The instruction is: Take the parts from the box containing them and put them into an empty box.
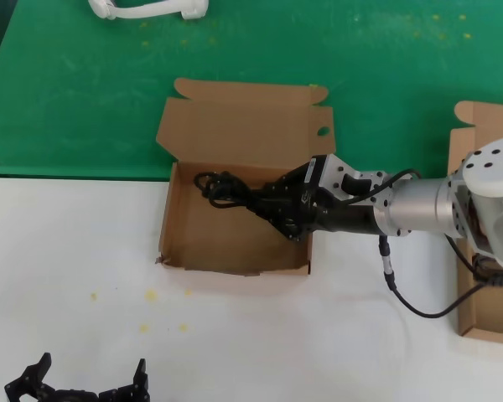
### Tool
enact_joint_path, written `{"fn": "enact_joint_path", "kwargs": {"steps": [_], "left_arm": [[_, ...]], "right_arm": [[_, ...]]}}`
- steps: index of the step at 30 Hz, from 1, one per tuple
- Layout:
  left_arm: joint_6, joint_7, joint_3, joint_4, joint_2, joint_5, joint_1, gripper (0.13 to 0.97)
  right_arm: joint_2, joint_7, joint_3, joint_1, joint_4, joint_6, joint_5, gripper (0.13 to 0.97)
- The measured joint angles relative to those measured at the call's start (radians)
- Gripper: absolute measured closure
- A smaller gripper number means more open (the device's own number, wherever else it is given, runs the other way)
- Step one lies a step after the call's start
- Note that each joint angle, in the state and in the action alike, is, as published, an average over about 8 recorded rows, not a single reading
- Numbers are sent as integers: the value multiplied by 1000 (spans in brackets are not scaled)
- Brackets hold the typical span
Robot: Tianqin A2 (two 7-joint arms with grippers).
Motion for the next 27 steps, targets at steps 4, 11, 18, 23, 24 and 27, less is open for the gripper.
{"fn": "enact_joint_path", "kwargs": {"steps": [4,11,18,23,24,27], "left_arm": [[0,0,0,0,0,0,0,132],[0,0,0,0,0,0,0,132],[0,0,0,0,0,0,0,132],[0,0,0,0,0,0,0,132],[0,0,0,0,0,0,0,132],[0,0,0,0,0,0,0,132]], "right_arm": [[-15,-40,-5,27,-69,12,30,878],[-24,-63,-21,45,-109,13,66,877],[-25,-71,-14,53,-121,-1,75,869],[-21,-64,-8,53,-113,-14,73,831],[-20,-61,-8,52,-109,-16,72,823],[-14,-43,-8,43,-86,-25,67,815]]}}
